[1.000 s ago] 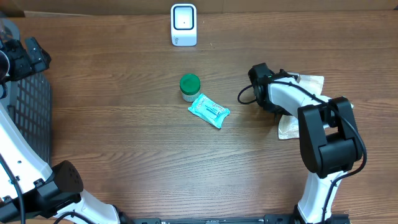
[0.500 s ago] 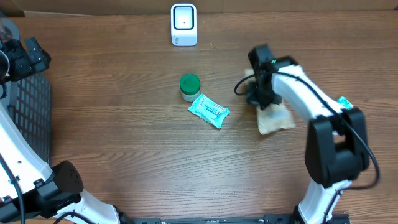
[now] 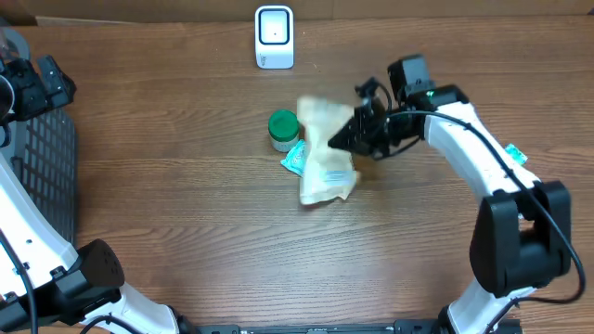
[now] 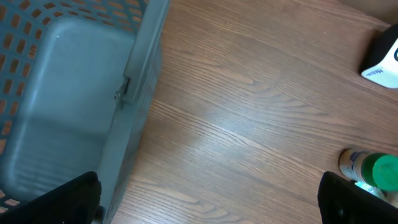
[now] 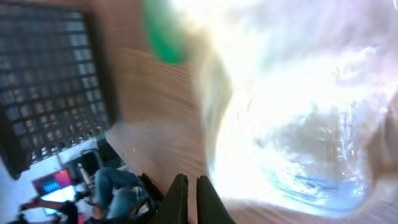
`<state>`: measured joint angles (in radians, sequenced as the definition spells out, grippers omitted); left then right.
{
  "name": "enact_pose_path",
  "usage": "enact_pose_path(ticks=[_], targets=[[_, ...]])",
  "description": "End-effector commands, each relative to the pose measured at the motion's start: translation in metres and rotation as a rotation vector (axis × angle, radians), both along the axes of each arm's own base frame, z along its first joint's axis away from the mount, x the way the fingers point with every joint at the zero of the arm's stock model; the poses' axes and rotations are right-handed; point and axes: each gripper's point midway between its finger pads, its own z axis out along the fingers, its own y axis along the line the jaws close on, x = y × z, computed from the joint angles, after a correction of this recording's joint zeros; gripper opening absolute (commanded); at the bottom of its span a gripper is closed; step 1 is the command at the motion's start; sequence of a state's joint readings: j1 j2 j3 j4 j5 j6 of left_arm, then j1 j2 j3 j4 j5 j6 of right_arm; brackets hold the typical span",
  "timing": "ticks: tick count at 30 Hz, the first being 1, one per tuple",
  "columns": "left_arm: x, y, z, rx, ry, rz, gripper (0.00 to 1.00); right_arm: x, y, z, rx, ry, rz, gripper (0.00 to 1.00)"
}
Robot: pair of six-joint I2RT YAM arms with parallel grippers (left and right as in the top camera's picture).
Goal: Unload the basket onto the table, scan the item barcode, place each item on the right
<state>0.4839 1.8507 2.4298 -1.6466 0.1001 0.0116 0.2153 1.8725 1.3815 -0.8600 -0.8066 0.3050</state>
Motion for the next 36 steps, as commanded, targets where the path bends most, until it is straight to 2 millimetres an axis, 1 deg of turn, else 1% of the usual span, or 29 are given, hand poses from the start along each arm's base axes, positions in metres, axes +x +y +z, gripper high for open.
enact_pose_path(ticks=[1, 3, 4, 5, 7, 9, 13, 16, 20, 22, 23, 25, 26, 29, 31, 33, 34, 35, 36], targets=[[-0.001, -0.003, 0.008, 0.02, -0.02, -0.023, 1.0, 0.001, -0.033, -0.041, -0.087, 0.098, -0.118, 0.04], [-0.001, -0.003, 0.008, 0.02, -0.02, -0.023, 1.0, 0.005, -0.051, -0.055, -0.161, 0.102, -0.159, 0.04], [-0.001, -0.003, 0.008, 0.02, -0.02, -0.023, 1.0, 0.008, -0.059, -0.058, -0.191, 0.096, -0.175, 0.04], [-0.001, -0.003, 0.008, 0.02, -0.02, -0.023, 0.99, 0.011, -0.066, -0.06, -0.22, 0.087, -0.191, 0.04], [-0.001, -0.003, 0.008, 0.02, -0.02, -0.023, 0.99, 0.016, -0.071, -0.058, -0.238, 0.052, -0.182, 0.04], [-0.001, -0.003, 0.008, 0.021, -0.02, -0.023, 0.99, 0.021, -0.07, -0.053, -0.237, 0.019, -0.164, 0.08], [-0.001, -0.003, 0.008, 0.02, -0.02, -0.023, 0.99, 0.028, -0.064, -0.044, -0.26, -0.019, -0.149, 0.28], [-0.001, -0.003, 0.008, 0.02, -0.02, -0.023, 1.0, 0.028, -0.057, -0.042, -0.256, -0.023, -0.144, 0.42], [-0.001, -0.003, 0.008, 0.021, -0.02, -0.023, 1.0, 0.019, -0.05, -0.043, -0.261, 0.017, -0.134, 0.49], [-0.001, -0.003, 0.008, 0.021, -0.02, -0.023, 1.0, 0.012, -0.044, -0.044, -0.268, 0.034, -0.116, 0.56], [-0.001, -0.003, 0.008, 0.02, -0.02, -0.023, 1.0, 0.008, -0.04, -0.046, -0.282, 0.043, -0.108, 0.62], [-0.001, -0.003, 0.008, 0.021, -0.02, -0.023, 1.0, 0.003, -0.034, -0.049, -0.344, 0.02, -0.085, 0.66], [-0.001, -0.003, 0.008, 0.02, -0.02, -0.023, 0.99, 0.005, -0.033, -0.047, -0.429, -0.034, -0.074, 0.67], [-0.001, -0.003, 0.008, 0.02, -0.02, -0.023, 1.0, 0.013, -0.031, -0.031, -0.576, -0.152, -0.048, 0.7], [-0.001, -0.003, 0.008, 0.02, -0.02, -0.023, 1.0, 0.024, -0.032, -0.012, -0.696, -0.259, -0.021, 0.73], [-0.001, -0.003, 0.008, 0.02, -0.02, -0.023, 0.99, 0.035, -0.031, 0.009, -0.811, -0.378, 0.0, 0.85], [-0.001, -0.003, 0.008, 0.02, -0.02, -0.023, 0.99, 0.04, -0.025, 0.018, -0.858, -0.449, 0.033, 0.95], [-0.001, -0.003, 0.008, 0.02, -0.02, -0.023, 1.0, 0.042, -0.021, 0.024, -0.884, -0.493, 0.058, 1.0], [-0.001, -0.003, 0.008, 0.021, -0.02, -0.023, 0.99, 0.043, -0.013, 0.029, -0.915, -0.549, 0.097, 1.0]])
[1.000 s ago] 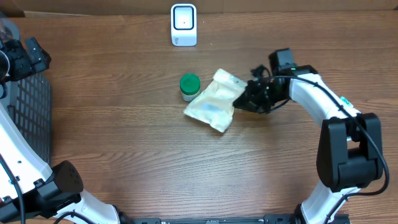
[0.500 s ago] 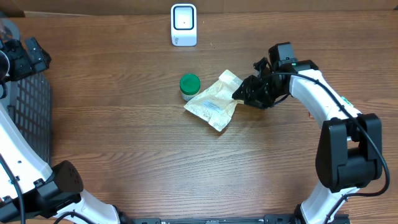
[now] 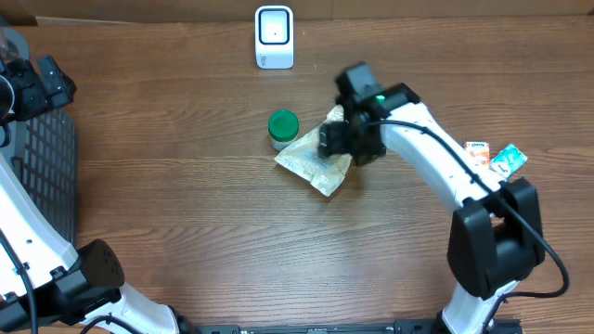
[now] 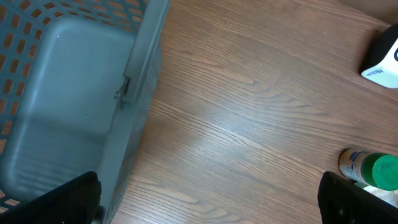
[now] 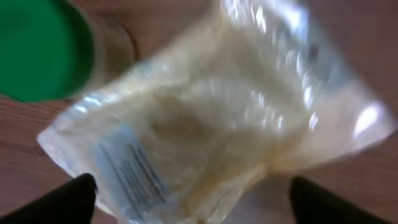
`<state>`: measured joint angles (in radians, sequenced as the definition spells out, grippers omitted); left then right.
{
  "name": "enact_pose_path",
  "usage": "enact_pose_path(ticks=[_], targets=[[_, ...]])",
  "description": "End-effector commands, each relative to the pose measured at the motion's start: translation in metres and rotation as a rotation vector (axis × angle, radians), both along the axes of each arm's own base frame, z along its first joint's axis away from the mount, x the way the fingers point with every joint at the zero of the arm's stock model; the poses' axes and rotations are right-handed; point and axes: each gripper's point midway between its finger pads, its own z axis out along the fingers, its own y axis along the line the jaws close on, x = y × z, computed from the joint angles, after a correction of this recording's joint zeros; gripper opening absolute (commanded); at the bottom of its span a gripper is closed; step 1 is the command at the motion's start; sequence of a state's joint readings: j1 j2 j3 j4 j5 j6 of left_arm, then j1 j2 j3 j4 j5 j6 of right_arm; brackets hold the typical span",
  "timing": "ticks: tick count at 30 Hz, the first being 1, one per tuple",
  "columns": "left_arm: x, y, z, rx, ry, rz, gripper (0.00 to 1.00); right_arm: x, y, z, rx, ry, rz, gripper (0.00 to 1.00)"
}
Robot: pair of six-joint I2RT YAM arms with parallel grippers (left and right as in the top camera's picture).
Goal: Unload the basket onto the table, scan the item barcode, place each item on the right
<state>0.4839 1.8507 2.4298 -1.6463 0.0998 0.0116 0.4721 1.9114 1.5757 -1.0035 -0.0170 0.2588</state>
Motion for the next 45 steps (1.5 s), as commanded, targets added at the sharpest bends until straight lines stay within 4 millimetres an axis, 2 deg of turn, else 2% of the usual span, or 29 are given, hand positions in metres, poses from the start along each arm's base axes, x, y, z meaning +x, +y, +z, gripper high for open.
enact_pose_path(ticks=[1, 3, 6, 12, 19, 22, 27, 30, 33, 36, 38, 40, 43, 44, 45], targets=[[-0.001, -0.003, 0.008, 0.02, -0.02, -0.023, 1.0, 0.021, 0.001, 0.048, -0.226, -0.261, 0.127, 1.0], [-0.001, -0.003, 0.008, 0.02, -0.02, -0.023, 1.0, 0.011, 0.023, 0.048, -0.26, -0.286, 0.236, 1.0], [-0.001, -0.003, 0.008, 0.02, -0.02, -0.023, 0.99, -0.005, 0.043, 0.042, -0.315, -0.289, 0.338, 1.0], [-0.001, -0.003, 0.008, 0.02, -0.02, -0.023, 1.0, -0.025, 0.066, 0.005, -0.507, -0.265, 0.529, 1.0], [-0.001, -0.003, 0.008, 0.02, -0.02, -0.023, 1.0, -0.03, 0.066, -0.037, -0.663, -0.218, 0.589, 1.0], [-0.001, -0.003, 0.008, 0.02, -0.02, -0.023, 0.99, -0.03, 0.063, -0.043, -0.687, -0.202, 0.603, 1.0], [-0.001, -0.003, 0.008, 0.02, -0.02, -0.023, 1.0, -0.017, 0.048, -0.042, -0.704, -0.201, 0.559, 0.98], [-0.001, -0.003, 0.008, 0.02, -0.02, -0.023, 0.99, -0.017, 0.045, -0.048, -0.641, -0.157, 0.549, 0.8], [-0.001, -0.003, 0.008, 0.02, -0.02, -0.023, 1.0, -0.018, 0.044, -0.055, -0.56, -0.107, 0.54, 0.7], [-0.001, -0.003, 0.008, 0.02, -0.02, -0.023, 1.0, -0.015, 0.038, -0.057, -0.531, -0.087, 0.523, 0.52], [-0.001, -0.003, 0.008, 0.02, -0.02, -0.023, 1.0, -0.014, 0.037, -0.058, -0.522, -0.081, 0.517, 0.34], [-0.001, -0.003, 0.008, 0.02, -0.02, -0.023, 1.0, -0.014, 0.037, -0.058, -0.522, -0.081, 0.518, 0.31], [-0.001, -0.003, 0.008, 0.02, -0.02, -0.023, 1.0, -0.014, 0.037, -0.058, -0.521, -0.082, 0.517, 0.15], [-0.001, -0.003, 0.008, 0.02, -0.02, -0.023, 0.99, -0.014, 0.037, -0.058, -0.522, -0.082, 0.517, 0.06], [-0.001, -0.003, 0.008, 0.02, -0.02, -0.023, 1.0, -0.014, 0.037, -0.058, -0.522, -0.081, 0.517, 0.04]])
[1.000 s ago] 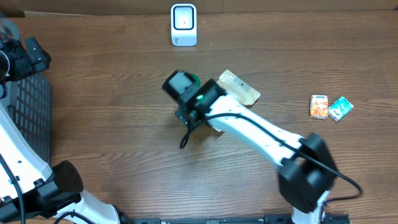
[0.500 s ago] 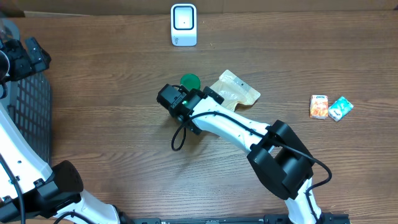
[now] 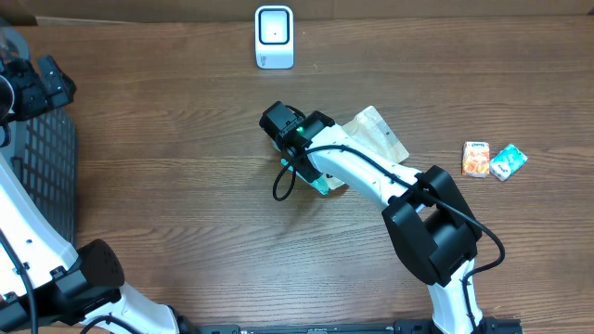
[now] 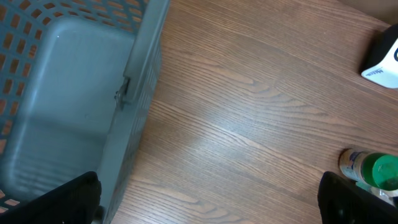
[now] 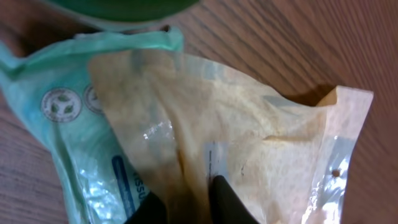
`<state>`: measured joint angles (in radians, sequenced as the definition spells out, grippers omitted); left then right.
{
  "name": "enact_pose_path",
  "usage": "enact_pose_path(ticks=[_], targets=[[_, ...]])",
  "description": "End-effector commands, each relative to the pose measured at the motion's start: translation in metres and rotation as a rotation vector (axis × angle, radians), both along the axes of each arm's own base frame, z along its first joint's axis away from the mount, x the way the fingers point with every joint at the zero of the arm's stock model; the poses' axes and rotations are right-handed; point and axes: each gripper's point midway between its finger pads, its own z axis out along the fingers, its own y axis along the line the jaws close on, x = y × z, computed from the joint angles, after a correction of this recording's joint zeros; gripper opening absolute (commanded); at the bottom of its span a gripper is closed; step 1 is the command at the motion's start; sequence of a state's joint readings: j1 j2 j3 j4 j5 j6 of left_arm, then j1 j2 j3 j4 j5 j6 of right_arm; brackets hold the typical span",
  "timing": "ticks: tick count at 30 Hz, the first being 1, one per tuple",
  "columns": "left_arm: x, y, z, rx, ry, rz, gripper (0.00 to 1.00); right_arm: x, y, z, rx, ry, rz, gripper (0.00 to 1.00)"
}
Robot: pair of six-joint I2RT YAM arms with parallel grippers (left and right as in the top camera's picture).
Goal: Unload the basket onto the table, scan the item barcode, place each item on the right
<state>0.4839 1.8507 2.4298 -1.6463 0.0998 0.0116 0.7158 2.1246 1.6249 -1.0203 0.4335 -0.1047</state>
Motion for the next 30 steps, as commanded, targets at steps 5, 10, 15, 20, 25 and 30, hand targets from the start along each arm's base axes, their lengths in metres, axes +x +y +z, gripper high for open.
enact_pose_path(ticks=[5, 10, 15, 20, 25, 30], targets=[[-0.001, -0.003, 0.008, 0.02, -0.02, -0.023, 1.0, -0.001, 0.011, 0.004, 0.047, 0.006, -0.003, 0.04], [-0.001, -0.003, 0.008, 0.02, -0.02, -0.023, 1.0, 0.01, 0.02, 0.044, 0.134, -0.073, -0.098, 0.04], [-0.001, -0.003, 0.008, 0.02, -0.02, -0.023, 1.0, 0.017, 0.04, 0.131, 0.347, -0.158, -0.175, 0.04], [-0.001, -0.003, 0.008, 0.02, -0.02, -0.023, 1.0, -0.002, 0.057, 0.237, 0.736, -0.144, -0.245, 0.04], [-0.001, -0.003, 0.008, 0.02, -0.02, -0.023, 0.99, -0.031, 0.058, 0.296, 1.093, 0.067, -0.254, 0.04], [-0.001, -0.003, 0.008, 0.02, -0.02, -0.023, 1.0, -0.046, 0.056, 0.311, 1.306, 0.346, -0.211, 0.04]])
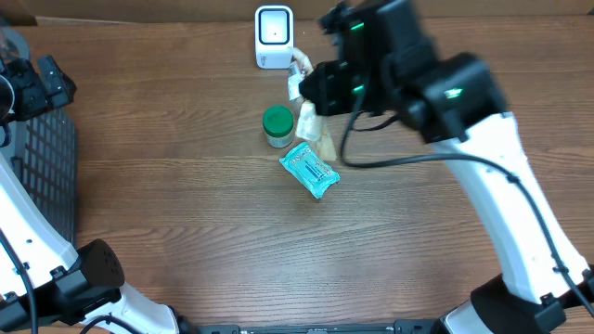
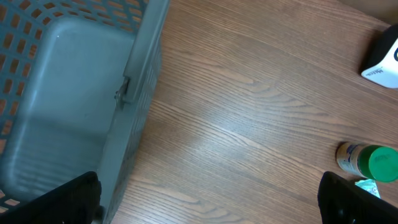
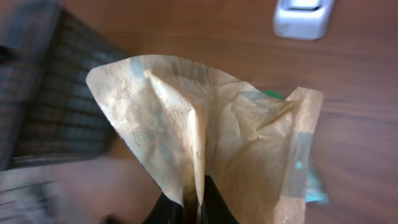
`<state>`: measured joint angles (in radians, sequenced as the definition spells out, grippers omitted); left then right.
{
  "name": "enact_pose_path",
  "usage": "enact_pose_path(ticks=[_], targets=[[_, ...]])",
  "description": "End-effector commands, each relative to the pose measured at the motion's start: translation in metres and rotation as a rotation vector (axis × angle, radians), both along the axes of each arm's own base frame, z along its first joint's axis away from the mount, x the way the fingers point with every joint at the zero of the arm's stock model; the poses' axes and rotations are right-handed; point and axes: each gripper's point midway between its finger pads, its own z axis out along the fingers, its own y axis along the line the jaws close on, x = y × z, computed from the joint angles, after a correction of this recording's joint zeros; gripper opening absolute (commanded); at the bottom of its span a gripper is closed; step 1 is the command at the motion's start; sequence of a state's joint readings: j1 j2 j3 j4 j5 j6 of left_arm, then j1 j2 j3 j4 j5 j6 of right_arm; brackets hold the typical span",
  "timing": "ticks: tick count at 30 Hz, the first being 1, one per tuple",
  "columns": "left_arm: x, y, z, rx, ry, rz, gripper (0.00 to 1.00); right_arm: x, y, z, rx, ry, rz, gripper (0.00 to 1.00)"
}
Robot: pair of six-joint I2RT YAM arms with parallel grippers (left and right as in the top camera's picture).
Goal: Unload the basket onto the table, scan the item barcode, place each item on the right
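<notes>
My right gripper [image 3: 191, 210] is shut on a crumpled tan pouch [image 3: 205, 124], pinching a fold at its bottom edge. In the overhead view the right arm is raised high, and the tan pouch [image 1: 307, 119] hangs below it, just right of the white scanner [image 1: 274, 37]. That scanner [image 3: 303, 17] also shows at the top right in the right wrist view. No barcode can be made out on the pouch. My left gripper [image 2: 211, 205] is open at the far left, beside the basket.
A green-lidded jar [image 1: 277, 124] stands below the scanner, with a teal packet [image 1: 311, 172] lying flat next to it. A grey slatted basket [image 2: 56, 106] fills the table's left edge. The raised right arm hides the table's right side in the overhead view.
My right gripper was low at the table, shut on the pouch beside the jar. It is now high up with the pouch hanging near the scanner. The teal packet lies uncovered.
First my right gripper held the pouch beside the green jar. Then it stood open over the pouch, which lay flat on the table. Later it was shut on the pouch from the jar's side, and now holds it raised by the scanner. The left arm stayed still.
</notes>
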<state>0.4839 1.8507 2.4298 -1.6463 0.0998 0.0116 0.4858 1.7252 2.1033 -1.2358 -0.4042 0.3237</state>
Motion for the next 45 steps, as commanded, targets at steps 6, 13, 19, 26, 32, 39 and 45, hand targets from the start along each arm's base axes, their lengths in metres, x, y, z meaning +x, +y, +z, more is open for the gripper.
enact_pose_path(ticks=[6, 13, 19, 26, 32, 39, 45], targets=[[-0.001, -0.003, 0.008, 0.02, -0.02, -0.023, 1.0, -0.014, 0.017, -0.032, 0.374, 0.319, 0.273, 0.04], [-0.001, -0.003, 0.008, 0.02, -0.02, -0.023, 0.99, 0.012, -0.025, -0.125, 0.416, 0.42, 0.15, 0.04], [-0.001, -0.003, 0.008, 0.02, -0.02, -0.023, 0.99, 0.027, -0.077, -0.192, 0.408, 0.421, 0.006, 0.04], [-0.001, -0.003, 0.008, 0.02, -0.02, -0.023, 0.99, 0.042, -0.136, -0.253, 0.155, 0.392, -0.209, 0.29], [-0.001, -0.003, 0.008, 0.02, -0.02, -0.023, 0.99, 0.062, -0.174, -0.257, 0.006, 0.322, -0.321, 0.83], [-0.001, -0.004, 0.008, 0.02, -0.02, -0.024, 1.0, 0.073, -0.17, -0.224, -0.009, 0.298, -0.314, 1.0], [-0.001, -0.004, 0.008, 0.02, -0.02, -0.023, 1.0, 0.058, -0.127, -0.221, -0.025, 0.32, -0.218, 1.0]])
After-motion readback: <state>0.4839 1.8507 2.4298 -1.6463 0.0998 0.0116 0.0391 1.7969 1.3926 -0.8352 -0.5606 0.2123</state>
